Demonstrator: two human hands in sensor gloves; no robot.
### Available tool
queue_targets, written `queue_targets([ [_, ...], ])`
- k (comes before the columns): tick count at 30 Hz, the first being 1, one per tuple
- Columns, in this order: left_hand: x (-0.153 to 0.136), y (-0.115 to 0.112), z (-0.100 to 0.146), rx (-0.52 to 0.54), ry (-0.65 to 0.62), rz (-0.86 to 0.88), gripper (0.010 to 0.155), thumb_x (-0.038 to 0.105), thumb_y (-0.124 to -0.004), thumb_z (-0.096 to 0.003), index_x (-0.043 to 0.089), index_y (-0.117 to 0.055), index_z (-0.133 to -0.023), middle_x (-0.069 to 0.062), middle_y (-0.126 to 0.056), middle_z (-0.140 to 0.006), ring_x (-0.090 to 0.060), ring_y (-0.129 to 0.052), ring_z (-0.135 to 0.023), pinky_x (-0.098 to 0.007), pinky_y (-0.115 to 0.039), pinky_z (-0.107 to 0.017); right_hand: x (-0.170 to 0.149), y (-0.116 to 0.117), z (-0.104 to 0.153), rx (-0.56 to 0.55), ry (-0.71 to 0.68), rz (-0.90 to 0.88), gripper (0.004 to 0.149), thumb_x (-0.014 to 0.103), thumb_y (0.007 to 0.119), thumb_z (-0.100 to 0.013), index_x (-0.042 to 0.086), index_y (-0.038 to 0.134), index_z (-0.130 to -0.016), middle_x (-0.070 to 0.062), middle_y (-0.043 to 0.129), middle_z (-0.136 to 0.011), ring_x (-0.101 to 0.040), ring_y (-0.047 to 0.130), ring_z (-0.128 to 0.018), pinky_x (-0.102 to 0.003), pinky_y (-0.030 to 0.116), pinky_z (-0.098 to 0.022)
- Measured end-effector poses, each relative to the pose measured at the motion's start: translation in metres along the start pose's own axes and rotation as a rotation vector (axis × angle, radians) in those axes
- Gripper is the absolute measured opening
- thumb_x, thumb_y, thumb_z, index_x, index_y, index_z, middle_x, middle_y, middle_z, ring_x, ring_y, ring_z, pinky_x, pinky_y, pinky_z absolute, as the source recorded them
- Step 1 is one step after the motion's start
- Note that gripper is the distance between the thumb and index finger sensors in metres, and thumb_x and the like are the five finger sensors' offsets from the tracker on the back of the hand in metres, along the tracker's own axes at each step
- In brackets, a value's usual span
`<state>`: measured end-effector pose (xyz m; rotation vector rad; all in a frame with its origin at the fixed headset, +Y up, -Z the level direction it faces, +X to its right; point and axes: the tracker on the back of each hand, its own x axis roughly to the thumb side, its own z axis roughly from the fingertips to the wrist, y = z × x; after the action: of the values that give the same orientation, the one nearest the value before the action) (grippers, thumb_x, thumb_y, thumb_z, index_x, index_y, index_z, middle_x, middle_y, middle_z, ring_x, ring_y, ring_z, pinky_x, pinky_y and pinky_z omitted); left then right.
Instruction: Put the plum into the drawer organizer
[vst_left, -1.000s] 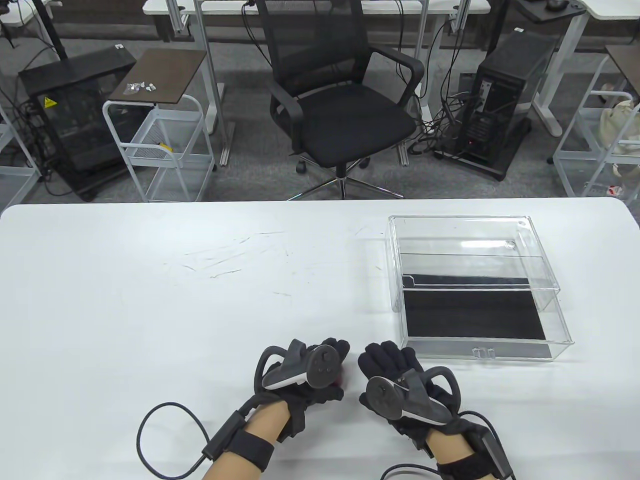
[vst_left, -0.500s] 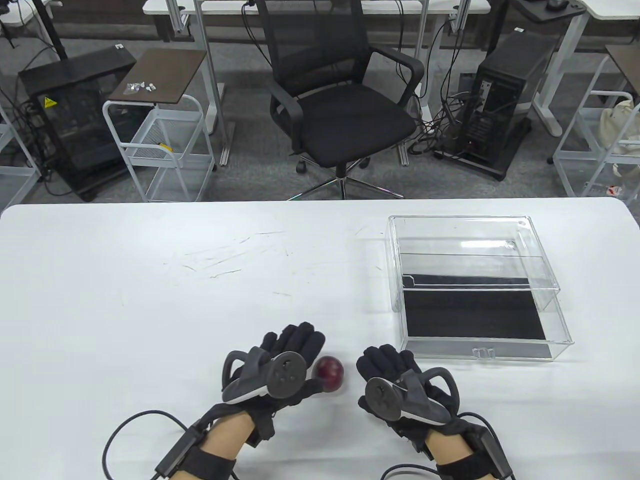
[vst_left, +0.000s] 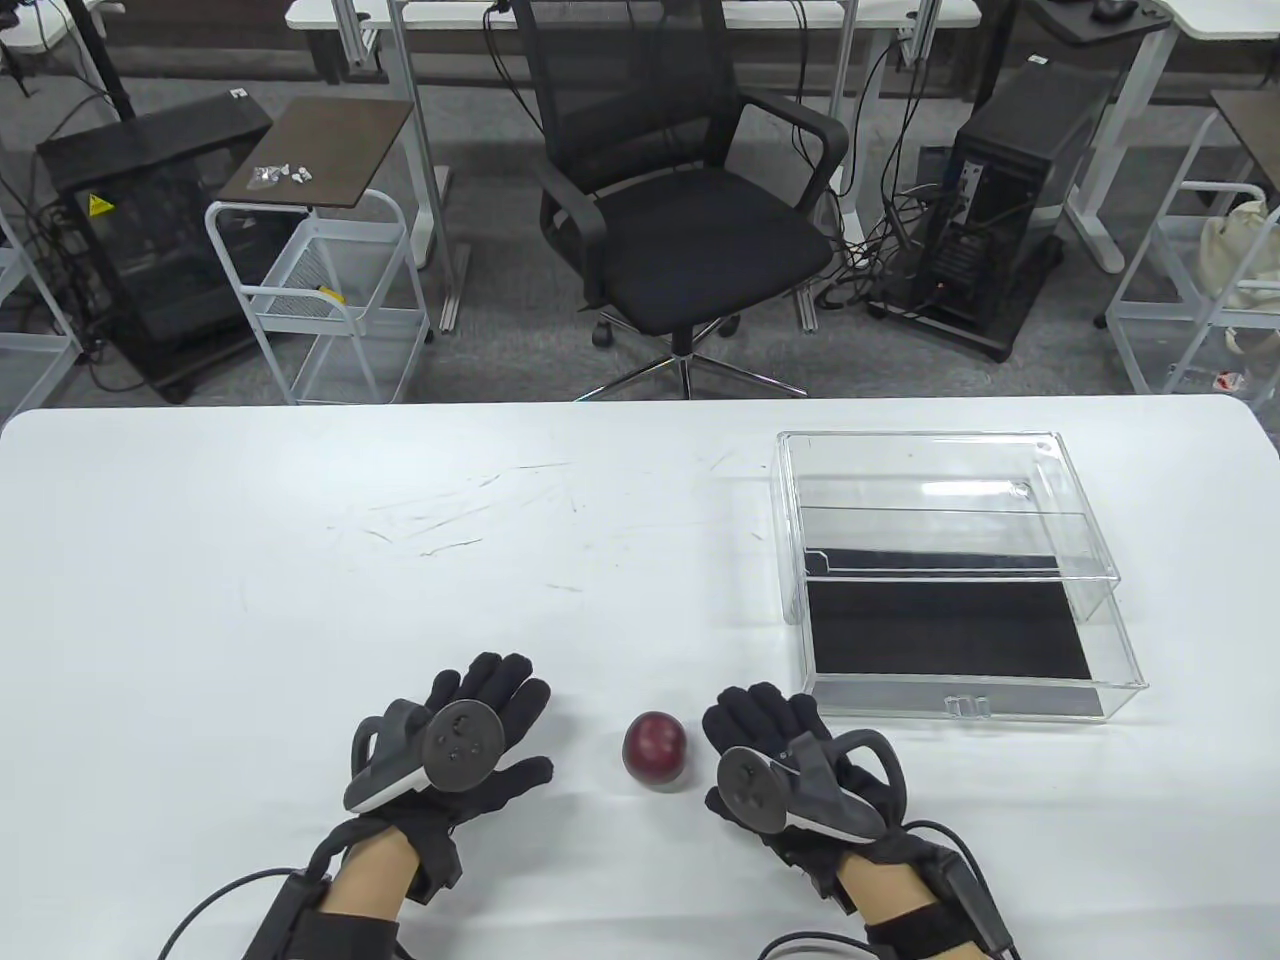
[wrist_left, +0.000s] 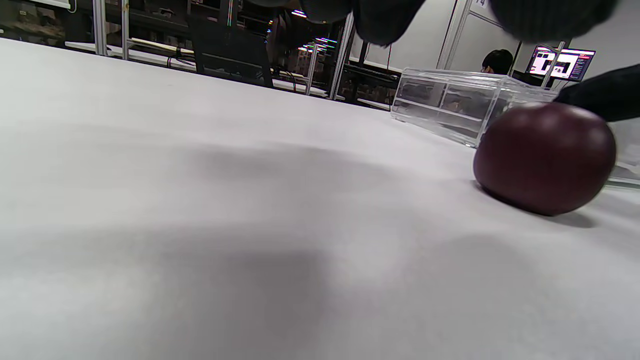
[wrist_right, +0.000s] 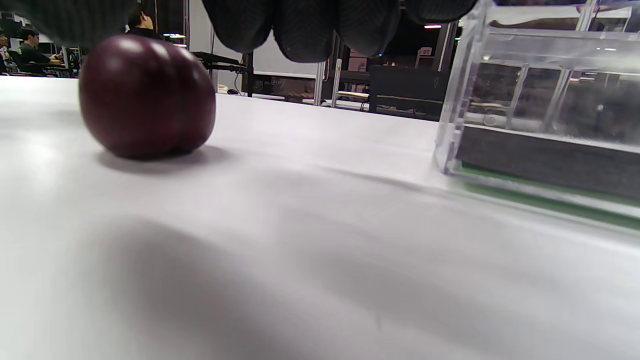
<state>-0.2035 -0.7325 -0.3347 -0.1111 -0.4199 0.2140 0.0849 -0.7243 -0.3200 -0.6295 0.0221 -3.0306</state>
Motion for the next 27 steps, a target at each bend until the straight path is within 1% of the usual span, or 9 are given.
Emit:
queue_targets([
  [3,-0.001,0.000,0.001,0.010,-0.004,0.009,0.078,0.062,-0.071,-0.0419,0.029,-0.056,-0.111,0.001,-0.042,-0.127,-0.029,-0.040,-0.118,-0.054,-0.033,-0.085,0.012,-0.014,-0.023,0.010,0.000,-0.062,0.085,0.065,0.072,-0.030,0.032,0.045,-0.105,-0.002,0.054,-0.115,-0.033,0.056,-0.106,-0.052,0.051,-0.075],
  [5,-0.002,0.000,0.001,0.008,-0.002,0.014,0.078,0.062,-0.071,-0.0419,0.029,-0.056,-0.111,0.001,-0.042,-0.126,-0.029,-0.040,-0.118,-0.054,-0.033,-0.085,0.024,-0.016,-0.039,0.082,0.005,-0.102,0.091,0.067,0.073,-0.028,0.033,0.039,-0.106,-0.004,0.050,-0.117,-0.034,0.054,-0.107,-0.054,0.049,-0.076],
  [8,-0.003,0.000,0.001,0.009,-0.004,0.023,0.077,0.062,-0.071,-0.0420,0.029,-0.056,-0.111,0.001,-0.043,-0.126,-0.029,-0.041,-0.117,-0.054,-0.033,-0.085,0.041,-0.005,-0.059,0.208,0.023,-0.078,0.096,0.069,0.073,-0.027,0.033,0.033,-0.106,-0.005,0.048,-0.117,-0.034,0.053,-0.107,-0.055,0.046,-0.076],
  [13,-0.002,-0.001,0.001,-0.002,-0.012,0.012,0.077,0.062,-0.071,-0.0423,0.029,-0.056,-0.111,0.001,-0.043,-0.126,-0.029,-0.041,-0.117,-0.054,-0.034,-0.085,0.054,0.012,-0.068,0.257,0.003,-0.062,0.091,0.066,0.074,-0.028,0.032,0.040,-0.105,0.000,0.062,-0.112,-0.030,0.066,-0.102,-0.056,0.048,-0.075],
  [15,-0.002,-0.001,0.001,0.001,-0.015,0.012,0.077,0.062,-0.071,-0.0423,0.029,-0.056,-0.111,0.001,-0.043,-0.126,-0.029,-0.041,-0.117,-0.054,-0.034,-0.085,0.055,0.012,-0.067,0.230,0.007,-0.041,0.084,0.063,0.074,-0.031,0.034,0.044,-0.104,0.003,0.066,-0.109,-0.027,0.069,-0.101,-0.055,0.050,-0.075],
  [18,-0.002,-0.001,0.000,0.004,-0.014,0.012,0.077,0.062,-0.071,-0.0424,0.029,-0.056,-0.111,0.001,-0.043,-0.126,-0.029,-0.041,-0.117,-0.054,-0.034,-0.085,0.055,0.013,-0.067,0.227,0.001,-0.045,0.083,0.061,0.075,-0.032,0.033,0.045,-0.103,0.002,0.066,-0.109,-0.028,0.072,-0.099,-0.053,0.053,-0.074],
  [22,-0.002,-0.002,0.001,-0.002,-0.010,0.005,0.077,0.061,-0.071,-0.0426,0.029,-0.056,-0.111,0.001,-0.043,-0.126,-0.029,-0.041,-0.117,-0.054,-0.035,-0.085,0.053,0.011,-0.064,0.159,-0.003,-0.041,0.082,0.061,0.075,-0.030,0.030,0.051,-0.102,0.001,0.073,-0.105,-0.029,0.079,-0.093,-0.052,0.061,-0.070],
  [24,-0.001,-0.002,0.001,-0.005,-0.009,0.001,0.077,0.062,-0.071,-0.0425,0.029,-0.056,-0.110,0.001,-0.043,-0.126,-0.029,-0.042,-0.117,-0.054,-0.035,-0.085,0.046,0.003,-0.061,0.118,0.006,-0.044,0.082,0.062,0.075,-0.030,0.029,0.052,-0.101,0.001,0.076,-0.103,-0.029,0.082,-0.090,-0.052,0.064,-0.069],
  [27,-0.001,-0.002,0.002,-0.008,-0.007,-0.005,0.077,0.062,-0.071,-0.0426,0.030,-0.056,-0.111,0.001,-0.043,-0.126,-0.029,-0.042,-0.117,-0.054,-0.035,-0.085,0.020,-0.025,-0.051,0.019,0.064,-0.064,0.083,0.063,0.074,-0.029,0.028,0.055,-0.101,0.000,0.079,-0.101,-0.030,0.085,-0.088,-0.052,0.065,-0.068],
])
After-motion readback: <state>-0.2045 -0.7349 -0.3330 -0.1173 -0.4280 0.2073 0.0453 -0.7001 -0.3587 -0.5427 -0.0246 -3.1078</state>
